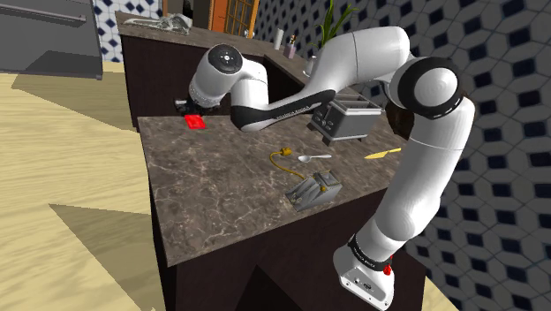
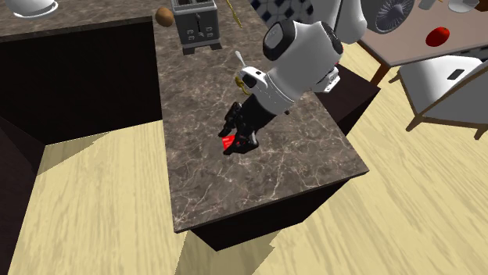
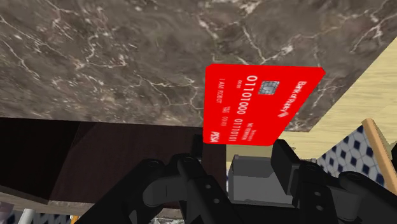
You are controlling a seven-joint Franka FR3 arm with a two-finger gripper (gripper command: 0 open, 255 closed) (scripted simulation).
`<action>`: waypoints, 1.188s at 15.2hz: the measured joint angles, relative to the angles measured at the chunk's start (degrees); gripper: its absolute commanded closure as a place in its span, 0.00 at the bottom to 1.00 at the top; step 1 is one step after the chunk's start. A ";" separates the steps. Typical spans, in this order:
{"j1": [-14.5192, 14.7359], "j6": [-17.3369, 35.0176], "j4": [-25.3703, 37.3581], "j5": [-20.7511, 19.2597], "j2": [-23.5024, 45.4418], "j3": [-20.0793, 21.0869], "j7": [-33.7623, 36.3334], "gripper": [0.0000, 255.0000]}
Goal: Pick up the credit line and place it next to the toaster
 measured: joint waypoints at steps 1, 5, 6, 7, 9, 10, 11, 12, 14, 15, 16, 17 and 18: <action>-0.17 -0.23 0.01 0.70 -0.50 0.25 -0.57 1.00; -0.88 -1.34 0.82 3.53 -2.02 1.13 -3.35 1.00; -1.09 -1.59 0.92 4.30 -2.51 1.36 -4.03 1.00; -1.14 -2.00 1.55 4.82 -2.50 1.49 -4.73 1.00; -1.55 -2.61 1.85 6.41 -3.52 1.96 -6.18 1.00; -1.59 -3.04 2.36 6.95 -3.62 2.12 -6.80 1.00; -1.68 -3.46 2.79 7.57 -3.85 2.30 -7.47 1.00; -1.80 -3.78 3.01 8.18 -4.20 2.47 -8.03 1.00; -1.91 -4.64 3.99 9.24 -4.48 2.77 -9.26 1.00; -2.02 -5.09 4.38 9.91 -4.80 2.95 -9.93 1.00; -2.14 -5.46 4.79 10.49 -5.03 3.09 -10.60 1.00; -2.36 -5.69 5.00 11.11 -5.39 3.20 -11.27 1.00; -2.39 -6.12 5.48 11.56 -5.49 3.32 -11.79 1.00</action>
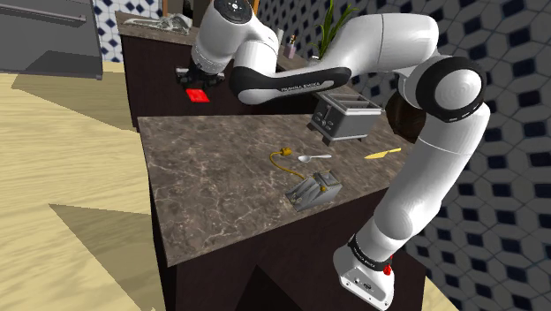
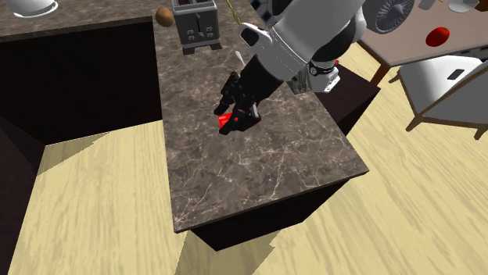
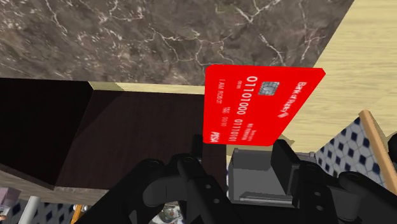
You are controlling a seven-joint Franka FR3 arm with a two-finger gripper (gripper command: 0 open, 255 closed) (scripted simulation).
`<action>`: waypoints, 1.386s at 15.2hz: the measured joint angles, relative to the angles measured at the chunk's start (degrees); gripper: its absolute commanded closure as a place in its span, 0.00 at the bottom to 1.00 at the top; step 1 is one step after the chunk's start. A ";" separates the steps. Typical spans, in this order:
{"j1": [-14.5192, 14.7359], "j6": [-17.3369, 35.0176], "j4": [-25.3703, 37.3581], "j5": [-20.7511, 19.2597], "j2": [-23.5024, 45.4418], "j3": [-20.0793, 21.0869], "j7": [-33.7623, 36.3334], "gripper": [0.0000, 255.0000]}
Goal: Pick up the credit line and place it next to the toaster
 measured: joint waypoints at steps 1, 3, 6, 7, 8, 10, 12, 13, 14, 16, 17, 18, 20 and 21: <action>-0.07 -0.46 0.38 0.58 -0.30 0.16 -0.58 1.00; -0.16 -1.34 1.24 1.57 -0.69 0.43 -1.65 1.00; -0.11 -3.07 3.14 2.89 -0.95 0.82 -3.30 1.00; -0.22 -3.46 3.63 3.36 -1.10 0.89 -3.92 1.00; -0.24 -3.85 3.94 3.74 -1.31 1.00 -4.29 1.00; -0.16 -5.13 5.33 4.54 -1.46 1.25 -5.34 1.00; -0.19 -6.31 6.54 5.46 -1.80 1.48 -6.46 1.00; -0.20 -6.53 6.82 5.62 -1.84 1.52 -6.70 1.00; -1.03 -5.76 5.35 6.69 -3.27 1.52 -7.30 1.00; -3.38 -3.20 1.01 10.31 -7.67 1.24 -9.59 1.00; -4.47 -1.65 -1.59 12.53 -10.28 0.85 -11.01 1.00; -5.49 0.00 -4.52 15.24 -13.37 0.18 -12.90 1.00; -6.62 3.48 -10.14 20.06 -18.60 -1.96 -16.76 1.00; -6.60 4.56 -12.45 22.11 -20.92 -2.95 -18.33 1.00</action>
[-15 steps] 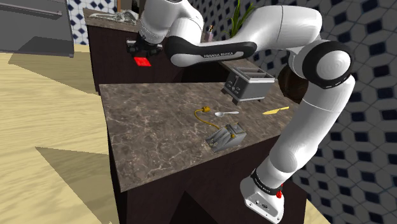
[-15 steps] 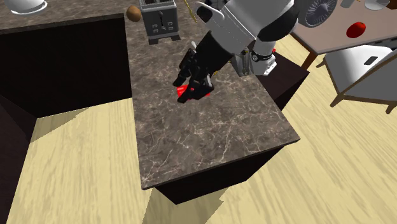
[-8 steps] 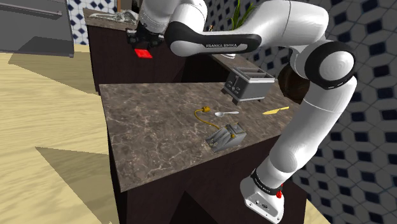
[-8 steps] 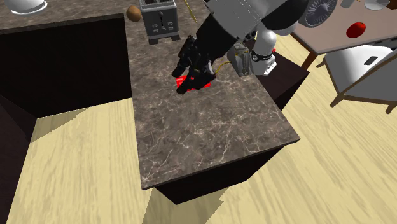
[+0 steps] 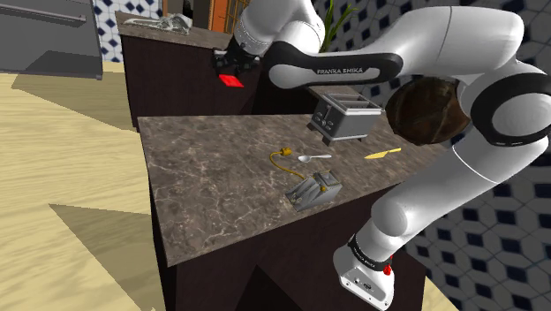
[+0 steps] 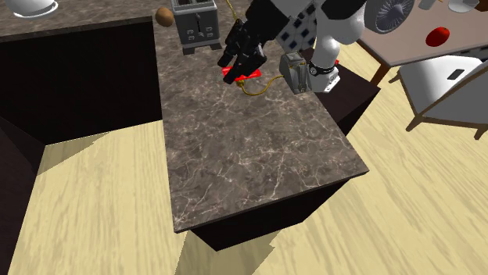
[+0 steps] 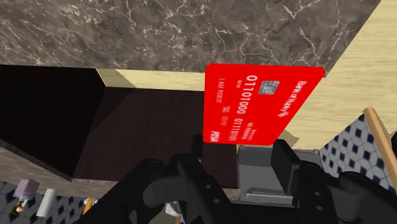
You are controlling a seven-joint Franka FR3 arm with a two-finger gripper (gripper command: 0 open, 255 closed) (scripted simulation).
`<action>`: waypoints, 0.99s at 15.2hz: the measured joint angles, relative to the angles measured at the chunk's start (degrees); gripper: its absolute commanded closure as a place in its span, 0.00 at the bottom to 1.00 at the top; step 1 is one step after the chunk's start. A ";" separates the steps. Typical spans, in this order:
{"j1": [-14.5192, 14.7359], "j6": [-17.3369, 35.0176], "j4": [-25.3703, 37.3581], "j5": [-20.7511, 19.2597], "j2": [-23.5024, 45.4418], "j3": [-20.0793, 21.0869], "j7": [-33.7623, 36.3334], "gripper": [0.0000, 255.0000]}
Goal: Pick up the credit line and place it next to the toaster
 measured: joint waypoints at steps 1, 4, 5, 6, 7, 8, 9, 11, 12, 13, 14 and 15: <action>0.07 1.45 -2.67 2.05 -2.33 -1.42 -1.89 1.00; 1.69 3.81 -9.54 7.91 -9.28 -6.07 -7.67 1.00; 2.39 4.36 -11.52 9.53 -11.31 -7.75 -9.60 1.00; 2.90 5.15 -13.45 10.64 -12.86 -9.26 -11.22 1.00; 3.57 5.71 -15.47 11.84 -14.68 -10.94 -12.98 1.00; 4.13 5.86 -16.78 12.81 -16.13 -12.41 -14.59 1.00; 4.78 6.48 -18.89 13.75 -17.92 -14.06 -16.23 1.00; 6.18 6.33 -21.94 15.52 -21.56 -17.33 -19.60 1.00; 6.64 6.40 -23.23 16.07 -22.93 -18.79 -21.08 1.00; 7.14 6.98 -25.42 16.55 -24.72 -20.31 -22.48 1.00; 7.72 6.94 -27.27 17.05 -26.70 -21.73 -23.82 1.00; 8.12 6.88 -28.63 17.36 -28.22 -22.93 -24.97 1.00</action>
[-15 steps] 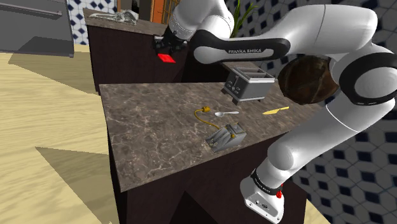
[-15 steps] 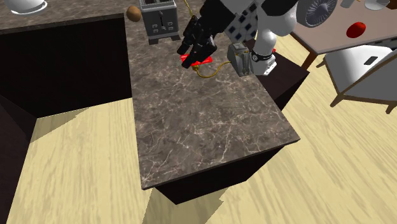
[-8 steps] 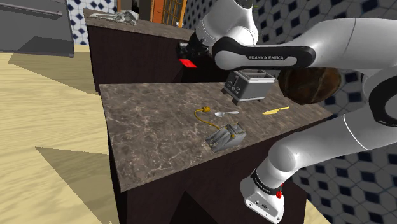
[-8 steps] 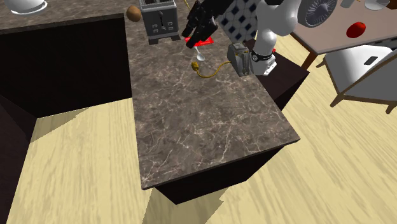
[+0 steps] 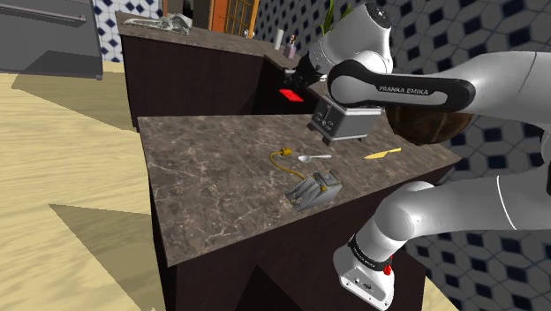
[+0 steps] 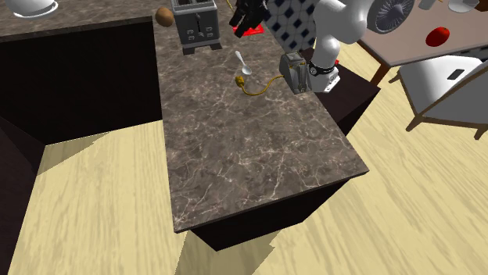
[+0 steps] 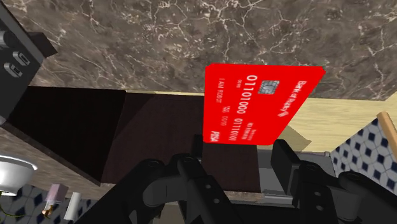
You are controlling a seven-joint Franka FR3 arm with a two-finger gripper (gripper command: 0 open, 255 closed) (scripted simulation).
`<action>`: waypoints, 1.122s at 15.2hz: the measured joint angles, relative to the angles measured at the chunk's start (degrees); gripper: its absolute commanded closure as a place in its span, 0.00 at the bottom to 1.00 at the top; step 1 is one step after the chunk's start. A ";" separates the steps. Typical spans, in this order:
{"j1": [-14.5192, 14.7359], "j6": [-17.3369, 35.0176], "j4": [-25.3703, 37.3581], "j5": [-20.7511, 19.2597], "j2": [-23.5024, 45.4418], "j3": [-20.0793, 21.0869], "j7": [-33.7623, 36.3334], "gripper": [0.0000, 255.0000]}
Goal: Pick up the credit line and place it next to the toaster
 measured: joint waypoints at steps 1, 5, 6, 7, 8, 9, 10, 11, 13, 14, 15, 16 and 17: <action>0.28 0.22 -1.36 0.21 -1.32 -1.63 -1.54 1.00; 1.41 -2.05 -5.48 0.85 -8.22 -7.86 -7.66 1.00; 1.50 -2.47 -6.70 0.82 -9.97 -9.33 -9.09 1.00; 1.53 -2.83 -8.09 0.72 -11.83 -10.75 -10.46 1.00; 1.39 -3.02 -8.74 0.52 -12.81 -12.23 -11.88 1.00; 1.27 -3.60 -9.65 0.31 -14.44 -13.87 -13.49 1.00; 1.12 -4.15 -10.35 0.10 -15.83 -15.25 -14.86 1.00; 0.83 -4.37 -10.74 -0.23 -16.59 -16.94 -16.46 1.00; 0.26 -5.54 -11.56 -0.83 -18.85 -19.89 -19.40 1.00; -0.14 -5.93 -12.20 -1.22 -20.04 -21.44 -20.91 1.00; -0.55 -7.14 -12.49 -1.56 -21.72 -22.98 -22.54 1.00; -1.01 -8.29 -12.59 -1.94 -23.12 -24.62 -24.23 1.00; -1.50 -8.81 -12.76 -2.42 -23.95 -26.29 -25.87 1.00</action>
